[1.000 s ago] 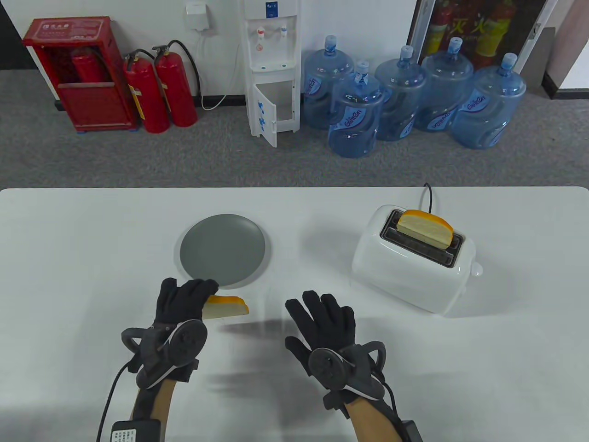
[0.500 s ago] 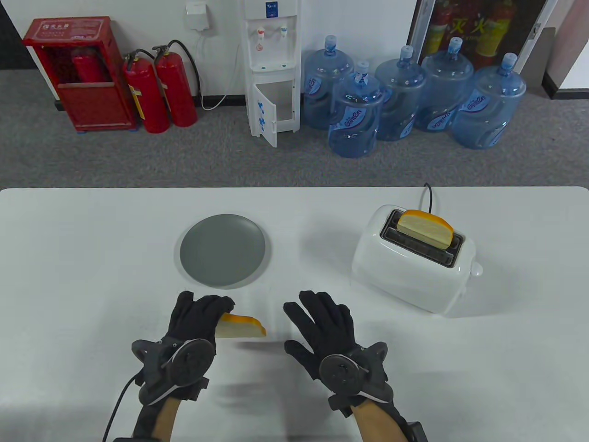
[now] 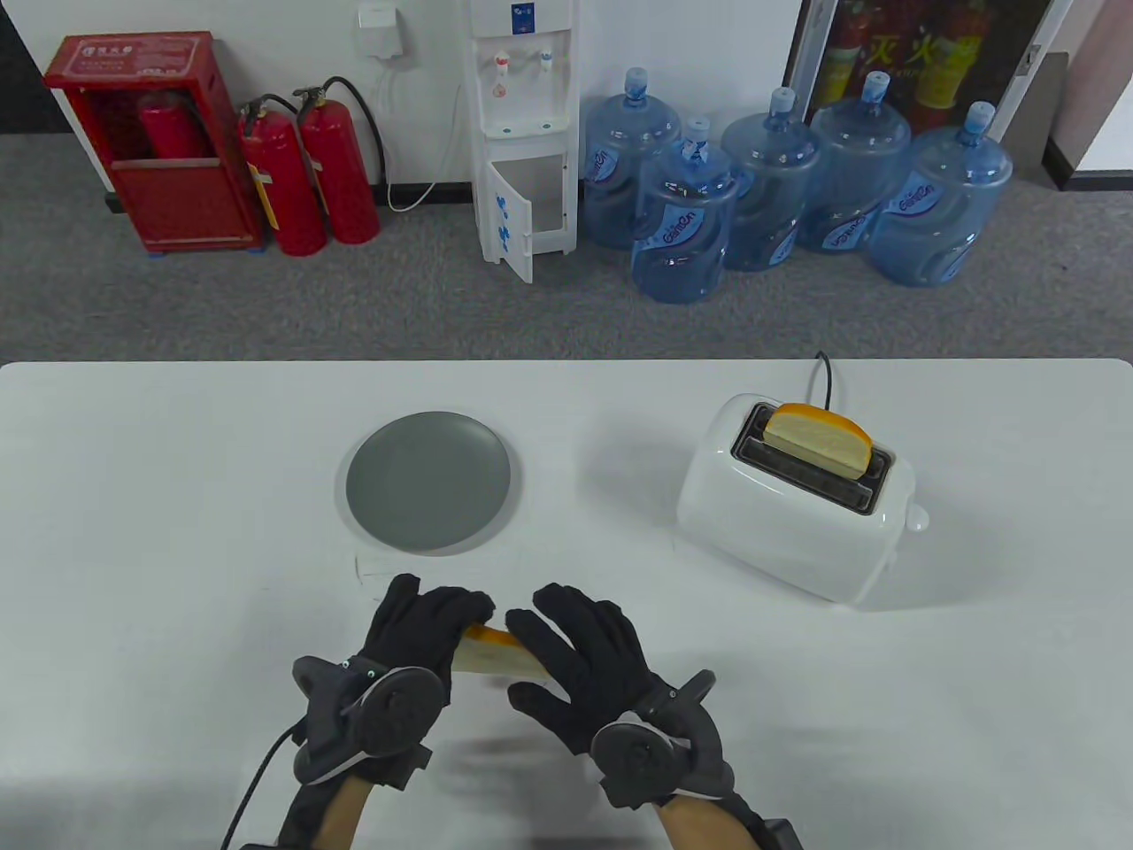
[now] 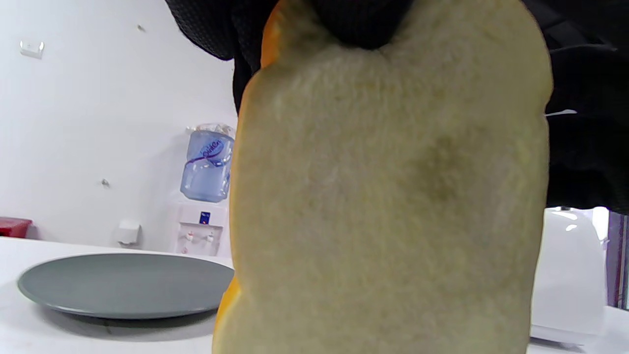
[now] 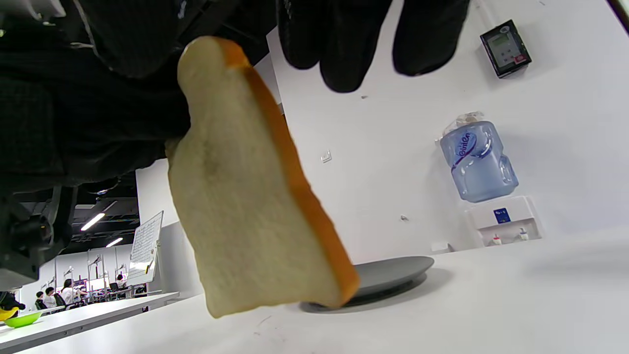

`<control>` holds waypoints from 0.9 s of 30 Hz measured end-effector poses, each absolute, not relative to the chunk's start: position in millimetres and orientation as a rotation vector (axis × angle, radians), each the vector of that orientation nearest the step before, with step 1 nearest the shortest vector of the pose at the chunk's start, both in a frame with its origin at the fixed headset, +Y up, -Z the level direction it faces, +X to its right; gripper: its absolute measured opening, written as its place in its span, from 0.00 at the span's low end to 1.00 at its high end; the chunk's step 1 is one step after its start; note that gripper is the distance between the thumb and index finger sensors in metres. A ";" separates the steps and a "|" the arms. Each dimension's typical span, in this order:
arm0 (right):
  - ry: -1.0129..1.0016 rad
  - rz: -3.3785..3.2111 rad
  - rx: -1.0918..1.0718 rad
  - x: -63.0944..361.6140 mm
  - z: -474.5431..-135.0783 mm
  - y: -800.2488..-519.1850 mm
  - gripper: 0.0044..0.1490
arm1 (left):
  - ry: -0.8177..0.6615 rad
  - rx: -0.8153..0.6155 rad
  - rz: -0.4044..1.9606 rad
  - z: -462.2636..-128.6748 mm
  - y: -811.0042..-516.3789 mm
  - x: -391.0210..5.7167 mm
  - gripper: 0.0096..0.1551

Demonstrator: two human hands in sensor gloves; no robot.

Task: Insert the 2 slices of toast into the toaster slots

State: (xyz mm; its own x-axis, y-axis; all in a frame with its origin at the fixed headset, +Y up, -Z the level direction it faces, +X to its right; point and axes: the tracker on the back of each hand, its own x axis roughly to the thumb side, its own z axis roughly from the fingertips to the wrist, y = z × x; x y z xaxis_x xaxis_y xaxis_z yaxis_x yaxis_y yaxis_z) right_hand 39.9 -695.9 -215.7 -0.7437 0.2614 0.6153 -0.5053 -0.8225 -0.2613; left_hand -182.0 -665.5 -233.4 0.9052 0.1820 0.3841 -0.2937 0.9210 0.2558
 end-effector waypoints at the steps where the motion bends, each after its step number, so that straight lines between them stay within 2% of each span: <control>1: -0.603 2.528 0.812 38.9 -214.6 -695.6 0.48 | -0.372 0.305 0.254 -232.7 -665.7 -179.3 0.24; 27: -0.700 2.576 0.884 30.3 -208.9 -694.5 0.37 | -0.441 0.211 0.315 -232.5 -667.2 -171.9 0.27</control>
State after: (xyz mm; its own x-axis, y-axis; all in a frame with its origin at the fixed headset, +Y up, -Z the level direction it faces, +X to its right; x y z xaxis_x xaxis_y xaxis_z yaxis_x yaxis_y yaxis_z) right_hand 30.3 -694.5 -208.9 -0.7539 0.1442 0.6409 -0.4487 -0.8255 -0.3422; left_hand -171.9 -667.2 -232.5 0.8572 0.2525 0.4488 -0.3429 0.9301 0.1318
